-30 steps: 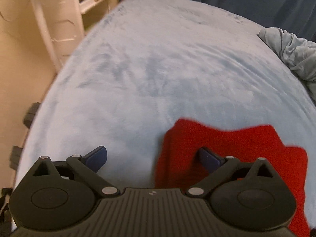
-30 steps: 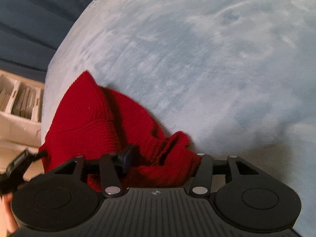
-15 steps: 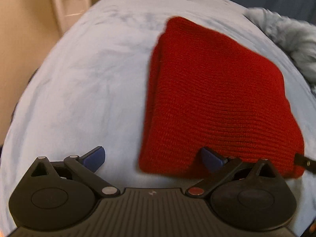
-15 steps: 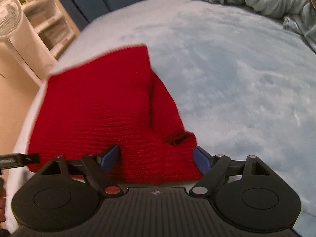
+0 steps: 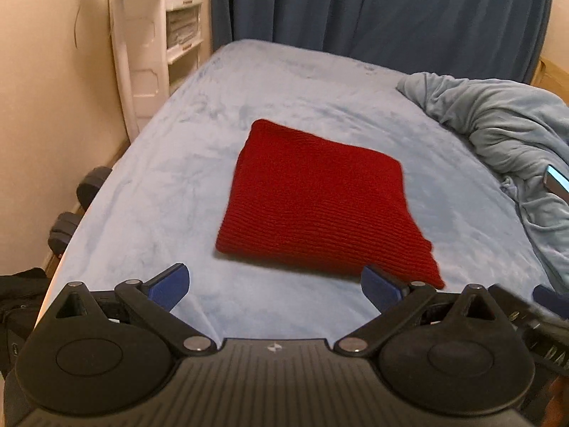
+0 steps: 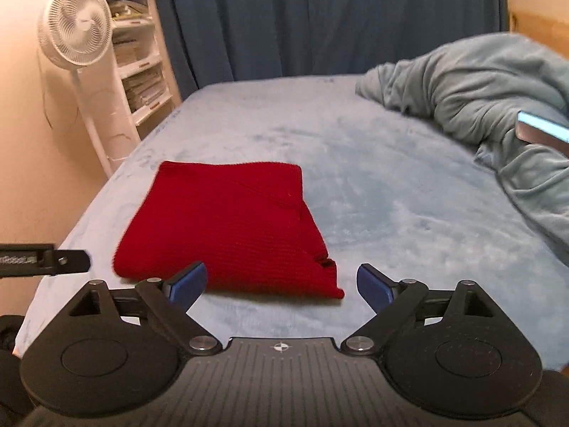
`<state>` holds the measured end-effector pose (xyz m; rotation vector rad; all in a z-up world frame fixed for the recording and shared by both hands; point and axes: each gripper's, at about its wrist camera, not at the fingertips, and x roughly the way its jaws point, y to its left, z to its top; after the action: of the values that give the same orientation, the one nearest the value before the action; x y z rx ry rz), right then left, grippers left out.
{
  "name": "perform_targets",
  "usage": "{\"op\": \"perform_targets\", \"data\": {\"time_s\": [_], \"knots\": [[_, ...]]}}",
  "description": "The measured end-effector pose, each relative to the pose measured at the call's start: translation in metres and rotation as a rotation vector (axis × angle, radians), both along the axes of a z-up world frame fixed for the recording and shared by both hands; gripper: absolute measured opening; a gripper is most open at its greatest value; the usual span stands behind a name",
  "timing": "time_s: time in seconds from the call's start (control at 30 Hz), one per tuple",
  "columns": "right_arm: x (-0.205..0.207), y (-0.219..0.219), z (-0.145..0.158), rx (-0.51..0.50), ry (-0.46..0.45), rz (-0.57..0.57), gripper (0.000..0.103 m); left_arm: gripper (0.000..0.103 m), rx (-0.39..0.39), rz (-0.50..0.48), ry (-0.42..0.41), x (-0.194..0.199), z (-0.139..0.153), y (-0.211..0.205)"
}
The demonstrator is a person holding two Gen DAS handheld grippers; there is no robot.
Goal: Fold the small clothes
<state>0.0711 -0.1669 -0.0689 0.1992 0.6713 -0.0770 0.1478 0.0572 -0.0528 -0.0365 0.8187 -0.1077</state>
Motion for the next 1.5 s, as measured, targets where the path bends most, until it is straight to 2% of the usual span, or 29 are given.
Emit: {"op": "perform_targets", "data": {"time_s": [0.13, 0.3, 0.5, 0.7, 1.5], "knots": [[-0.021, 0.01, 0.007, 0.009, 0.016, -0.001, 0.093, 0.103, 0.037, 0.0, 0.024, -0.019, 0.006, -0.01], [-0.033, 0.015, 0.015, 0.029, 0.018, -0.012, 0.093, 0.103, 0.084, 0.018, 0.009, -0.036, 0.012, -0.012], [-0.04, 0.02, 0.023, 0.011, 0.0, -0.003, 0.093, 0.103, 0.105, 0.036, -0.006, -0.042, 0.018, -0.009], [-0.04, 0.024, 0.024, -0.012, 0.003, 0.011, 0.093, 0.103, 0.157, 0.061, -0.013, -0.043, 0.02, -0.011], [-0.036, 0.028, 0.022, -0.019, 0.023, 0.013, 0.093, 0.103, 0.189, 0.034, -0.023, -0.042, 0.021, -0.017]]}}
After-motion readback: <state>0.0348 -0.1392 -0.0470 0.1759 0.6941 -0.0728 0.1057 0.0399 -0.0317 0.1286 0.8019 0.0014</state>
